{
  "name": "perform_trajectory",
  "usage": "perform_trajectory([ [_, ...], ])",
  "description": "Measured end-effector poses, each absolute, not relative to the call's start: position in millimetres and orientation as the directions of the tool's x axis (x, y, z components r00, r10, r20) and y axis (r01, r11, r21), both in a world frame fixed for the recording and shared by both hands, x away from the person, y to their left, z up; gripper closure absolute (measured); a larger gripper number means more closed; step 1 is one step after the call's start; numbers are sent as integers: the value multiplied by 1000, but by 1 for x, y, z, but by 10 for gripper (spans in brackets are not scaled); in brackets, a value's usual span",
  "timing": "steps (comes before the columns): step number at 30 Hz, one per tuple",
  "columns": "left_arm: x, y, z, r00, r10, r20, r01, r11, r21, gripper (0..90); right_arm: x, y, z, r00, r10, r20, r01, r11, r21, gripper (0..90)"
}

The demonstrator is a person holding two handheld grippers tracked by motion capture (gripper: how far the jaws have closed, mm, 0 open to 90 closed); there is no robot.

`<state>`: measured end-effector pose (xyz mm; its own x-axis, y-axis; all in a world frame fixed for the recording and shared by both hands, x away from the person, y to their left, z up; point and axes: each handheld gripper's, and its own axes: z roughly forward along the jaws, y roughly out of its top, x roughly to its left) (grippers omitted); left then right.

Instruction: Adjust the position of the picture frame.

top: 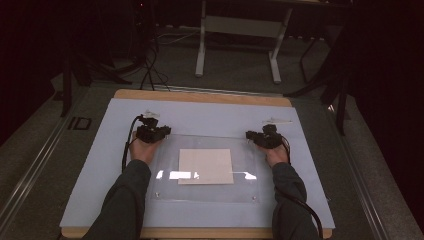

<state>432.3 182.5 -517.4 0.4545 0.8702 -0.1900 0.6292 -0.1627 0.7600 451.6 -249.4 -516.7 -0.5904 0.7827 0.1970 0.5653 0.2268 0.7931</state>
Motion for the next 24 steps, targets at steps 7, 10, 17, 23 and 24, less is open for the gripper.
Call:
perform_trajectory([
  [7,429,184,-519,453,870,-194,628,-157,762,825,454,-245,-513,-594,782,188,559,233,796,818],
  [10,429,182,-520,456,869,-191,629,-163,760,825,453,-247,-514,-590,784,191,560,228,796,818],
  [17,430,180,-523,456,869,-195,630,-160,759,823,452,-251,-520,-588,784,199,566,223,793,818],
  [23,428,181,-526,454,865,-214,622,-136,771,810,452,-252,-523,-590,781,205,558,211,803,815],
  [24,428,182,-527,451,862,-230,624,-121,772,807,452,-252,-523,-590,781,204,555,209,805,814],
])
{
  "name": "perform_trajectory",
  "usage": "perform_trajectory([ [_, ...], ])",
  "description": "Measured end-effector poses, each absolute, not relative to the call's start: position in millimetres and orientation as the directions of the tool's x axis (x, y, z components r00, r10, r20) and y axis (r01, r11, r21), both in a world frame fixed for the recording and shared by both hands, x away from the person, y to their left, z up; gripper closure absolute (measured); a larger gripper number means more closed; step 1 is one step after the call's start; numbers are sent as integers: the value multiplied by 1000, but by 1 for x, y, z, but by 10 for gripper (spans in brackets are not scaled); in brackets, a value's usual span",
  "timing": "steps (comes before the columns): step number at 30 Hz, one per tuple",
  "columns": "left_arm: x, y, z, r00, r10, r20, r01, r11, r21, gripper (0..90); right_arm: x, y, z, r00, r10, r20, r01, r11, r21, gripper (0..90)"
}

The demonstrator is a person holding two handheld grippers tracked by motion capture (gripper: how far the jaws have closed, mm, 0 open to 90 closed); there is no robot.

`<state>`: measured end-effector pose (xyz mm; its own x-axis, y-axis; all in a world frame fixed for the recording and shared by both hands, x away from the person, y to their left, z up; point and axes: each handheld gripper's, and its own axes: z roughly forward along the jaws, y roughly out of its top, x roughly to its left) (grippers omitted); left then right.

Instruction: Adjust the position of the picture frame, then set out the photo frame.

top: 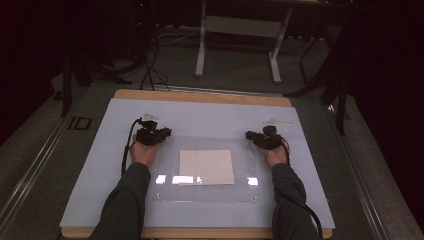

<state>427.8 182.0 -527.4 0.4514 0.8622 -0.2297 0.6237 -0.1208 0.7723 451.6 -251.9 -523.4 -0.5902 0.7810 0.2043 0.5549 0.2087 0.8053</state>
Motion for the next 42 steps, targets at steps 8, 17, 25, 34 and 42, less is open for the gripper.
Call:
perform_trajectory([
  [8,427,182,-527,458,862,-218,619,-132,775,807,451,-252,-525,-583,783,215,555,192,809,808],
  [17,421,186,-525,483,848,-217,573,-119,810,743,448,-254,-527,-576,788,218,543,169,823,748],
  [25,417,192,-520,513,830,-219,530,-106,841,748,440,-262,-521,-585,785,204,512,163,844,718],
  [34,416,195,-519,535,827,-175,514,-154,844,813,438,-260,-517,-583,790,190,494,159,855,763],
  [42,416,195,-521,543,823,-163,500,-162,851,808,438,-258,-518,-581,789,199,501,153,852,804],
])
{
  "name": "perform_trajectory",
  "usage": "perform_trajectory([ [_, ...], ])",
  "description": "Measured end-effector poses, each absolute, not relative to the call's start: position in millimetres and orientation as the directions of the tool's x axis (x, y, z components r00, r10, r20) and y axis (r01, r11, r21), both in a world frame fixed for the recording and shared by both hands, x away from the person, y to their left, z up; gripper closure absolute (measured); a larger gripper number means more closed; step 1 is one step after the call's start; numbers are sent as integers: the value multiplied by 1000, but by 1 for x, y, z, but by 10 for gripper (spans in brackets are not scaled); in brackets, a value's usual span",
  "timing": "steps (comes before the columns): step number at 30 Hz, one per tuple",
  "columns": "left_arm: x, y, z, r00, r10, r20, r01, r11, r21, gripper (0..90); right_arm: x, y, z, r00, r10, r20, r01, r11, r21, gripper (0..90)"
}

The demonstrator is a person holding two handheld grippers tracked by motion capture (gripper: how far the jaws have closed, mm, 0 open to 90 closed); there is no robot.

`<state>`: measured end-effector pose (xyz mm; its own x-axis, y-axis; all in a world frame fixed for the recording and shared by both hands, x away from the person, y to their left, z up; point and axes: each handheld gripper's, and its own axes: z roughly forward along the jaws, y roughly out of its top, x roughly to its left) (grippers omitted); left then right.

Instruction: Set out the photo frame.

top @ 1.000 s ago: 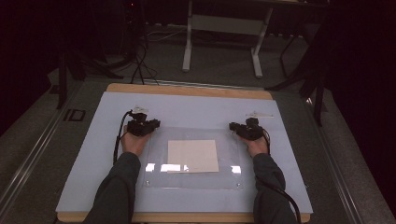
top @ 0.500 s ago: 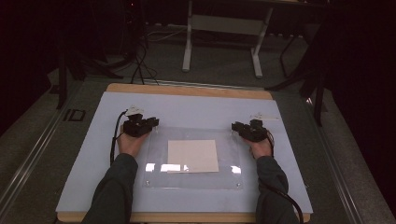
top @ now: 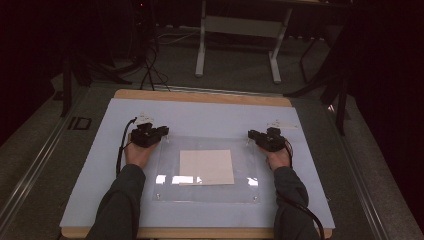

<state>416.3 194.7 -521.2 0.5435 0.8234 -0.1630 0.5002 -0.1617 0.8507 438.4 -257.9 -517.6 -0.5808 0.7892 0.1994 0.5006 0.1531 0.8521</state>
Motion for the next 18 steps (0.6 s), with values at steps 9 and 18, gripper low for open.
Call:
perform_trajectory([
  [9,418,195,-524,552,816,-170,486,-150,861,824,439,-259,-519,-582,786,208,500,145,854,814],
  [18,418,196,-525,558,812,-171,479,-147,866,820,439,-259,-520,-579,785,223,505,130,853,813],
])
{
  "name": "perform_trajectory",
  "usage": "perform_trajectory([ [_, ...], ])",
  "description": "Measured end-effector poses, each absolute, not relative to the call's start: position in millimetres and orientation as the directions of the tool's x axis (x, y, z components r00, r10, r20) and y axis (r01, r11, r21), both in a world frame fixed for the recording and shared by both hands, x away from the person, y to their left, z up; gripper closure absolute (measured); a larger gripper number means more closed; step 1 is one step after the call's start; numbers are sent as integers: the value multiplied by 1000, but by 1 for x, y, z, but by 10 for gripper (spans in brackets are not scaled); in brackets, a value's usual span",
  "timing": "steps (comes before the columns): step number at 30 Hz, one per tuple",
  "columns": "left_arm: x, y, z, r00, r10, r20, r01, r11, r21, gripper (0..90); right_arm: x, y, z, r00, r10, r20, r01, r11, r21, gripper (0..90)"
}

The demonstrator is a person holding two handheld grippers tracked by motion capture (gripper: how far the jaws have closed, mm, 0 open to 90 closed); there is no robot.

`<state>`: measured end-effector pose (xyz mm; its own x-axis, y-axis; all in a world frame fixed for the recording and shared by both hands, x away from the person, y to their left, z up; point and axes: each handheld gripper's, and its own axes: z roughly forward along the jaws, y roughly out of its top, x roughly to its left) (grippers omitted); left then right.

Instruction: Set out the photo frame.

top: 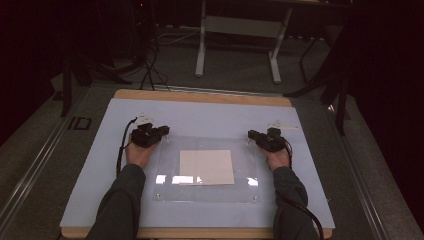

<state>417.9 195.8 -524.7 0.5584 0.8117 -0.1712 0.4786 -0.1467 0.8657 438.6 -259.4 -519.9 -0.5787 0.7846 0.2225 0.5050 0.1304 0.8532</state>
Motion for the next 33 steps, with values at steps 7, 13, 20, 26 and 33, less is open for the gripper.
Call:
perform_trajectory([
  [7,417,197,-524,560,810,-172,474,-144,869,820,438,-259,-521,-577,786,222,502,127,855,814],
  [13,420,196,-522,556,813,-172,490,-153,858,833,439,-259,-521,-573,787,229,512,126,850,815],
  [20,423,196,-521,554,812,-181,508,-157,847,837,443,-260,-521,-573,782,244,528,125,840,815],
  [26,429,195,-519,545,816,-192,536,-162,829,847,448,-259,-520,-562,786,257,548,122,828,826],
  [33,434,196,-521,540,814,-213,543,-144,827,851,454,-258,-520,-557,788,264,562,124,818,835],
])
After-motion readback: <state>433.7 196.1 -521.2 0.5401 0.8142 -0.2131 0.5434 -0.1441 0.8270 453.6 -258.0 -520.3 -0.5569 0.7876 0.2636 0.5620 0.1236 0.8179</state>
